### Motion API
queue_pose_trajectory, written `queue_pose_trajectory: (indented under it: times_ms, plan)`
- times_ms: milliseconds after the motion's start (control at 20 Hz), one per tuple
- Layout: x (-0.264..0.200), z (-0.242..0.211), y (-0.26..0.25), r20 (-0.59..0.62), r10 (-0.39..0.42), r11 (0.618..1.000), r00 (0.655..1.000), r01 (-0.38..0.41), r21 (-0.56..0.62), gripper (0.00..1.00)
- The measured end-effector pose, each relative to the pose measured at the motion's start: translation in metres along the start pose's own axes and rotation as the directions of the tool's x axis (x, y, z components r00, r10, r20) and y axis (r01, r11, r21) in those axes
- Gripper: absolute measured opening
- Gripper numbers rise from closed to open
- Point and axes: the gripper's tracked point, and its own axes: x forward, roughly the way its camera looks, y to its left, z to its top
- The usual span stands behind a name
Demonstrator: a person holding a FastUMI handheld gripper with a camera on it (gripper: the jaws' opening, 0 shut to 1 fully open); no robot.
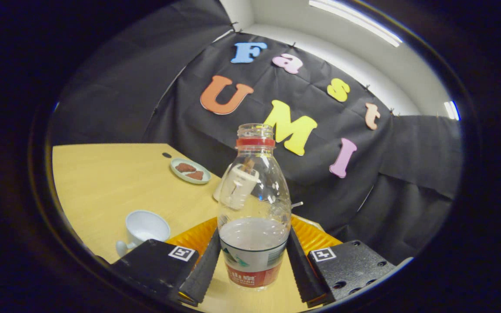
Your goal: Take the bottle from table, then pour the juice into the cup, finally place the bottle on the coaster
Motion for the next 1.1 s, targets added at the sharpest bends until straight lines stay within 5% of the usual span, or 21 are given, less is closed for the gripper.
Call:
queue_pose_trajectory:
  times_ms: [400,1100]
  plan:
    - [0.043,0.036,-0.042,0.079,-0.046,0.973,0.996,0.026,0.229,0.81]
    - [0.147,-0.002,-0.018,0.124,-0.074,0.925,0.990,0.021,0.379,0.82]
